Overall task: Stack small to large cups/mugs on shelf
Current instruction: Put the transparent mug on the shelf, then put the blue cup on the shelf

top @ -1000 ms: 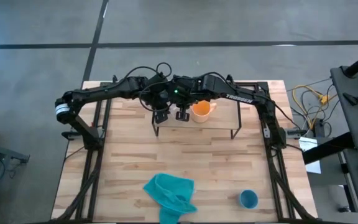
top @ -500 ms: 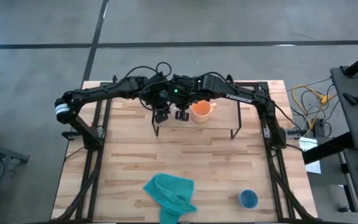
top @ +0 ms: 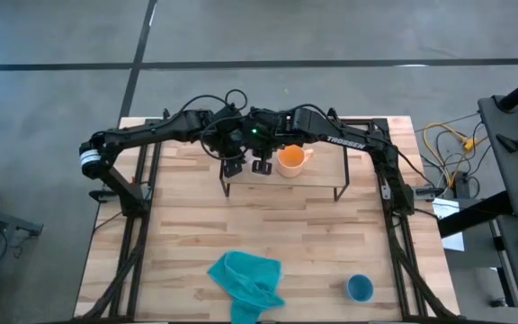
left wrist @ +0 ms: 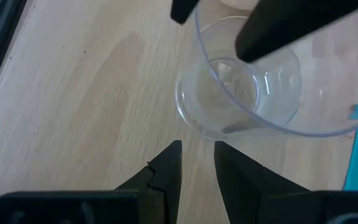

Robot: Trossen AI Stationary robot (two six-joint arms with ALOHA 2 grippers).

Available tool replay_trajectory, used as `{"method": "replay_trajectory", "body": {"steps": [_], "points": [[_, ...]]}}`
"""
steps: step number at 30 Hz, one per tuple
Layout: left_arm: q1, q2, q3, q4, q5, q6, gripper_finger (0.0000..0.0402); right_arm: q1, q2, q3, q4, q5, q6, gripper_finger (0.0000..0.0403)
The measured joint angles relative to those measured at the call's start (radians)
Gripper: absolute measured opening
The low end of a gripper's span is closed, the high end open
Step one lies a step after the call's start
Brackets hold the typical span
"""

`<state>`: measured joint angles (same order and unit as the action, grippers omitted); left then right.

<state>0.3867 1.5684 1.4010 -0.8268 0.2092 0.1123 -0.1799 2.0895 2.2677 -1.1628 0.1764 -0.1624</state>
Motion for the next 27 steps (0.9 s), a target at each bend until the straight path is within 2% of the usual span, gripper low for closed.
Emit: {"method": "replay_trajectory", "body": {"steps": [5,13,20,27], "points": [[0.012,0.000,0.000,-0.007,0.000,0.003,0.0081,0.001,0.000,0.017,0.027,0.002,-0.021,0.0077],[0.026,-0.029,0.006,-0.106,-0.001,0.010,0.0081,0.016,-0.034,0.082,0.006,0.007,-0.019,0.0074],[0.026,-0.165,0.007,-0.112,-0.004,-0.004,0.0081,0.051,-0.173,0.087,-0.122,0.007,0.067,0.0076],[0.015,-0.354,0.022,-0.097,-0.005,-0.108,0.0081,0.115,-0.309,0.087,-0.194,0.004,0.158,0.0066]]}}
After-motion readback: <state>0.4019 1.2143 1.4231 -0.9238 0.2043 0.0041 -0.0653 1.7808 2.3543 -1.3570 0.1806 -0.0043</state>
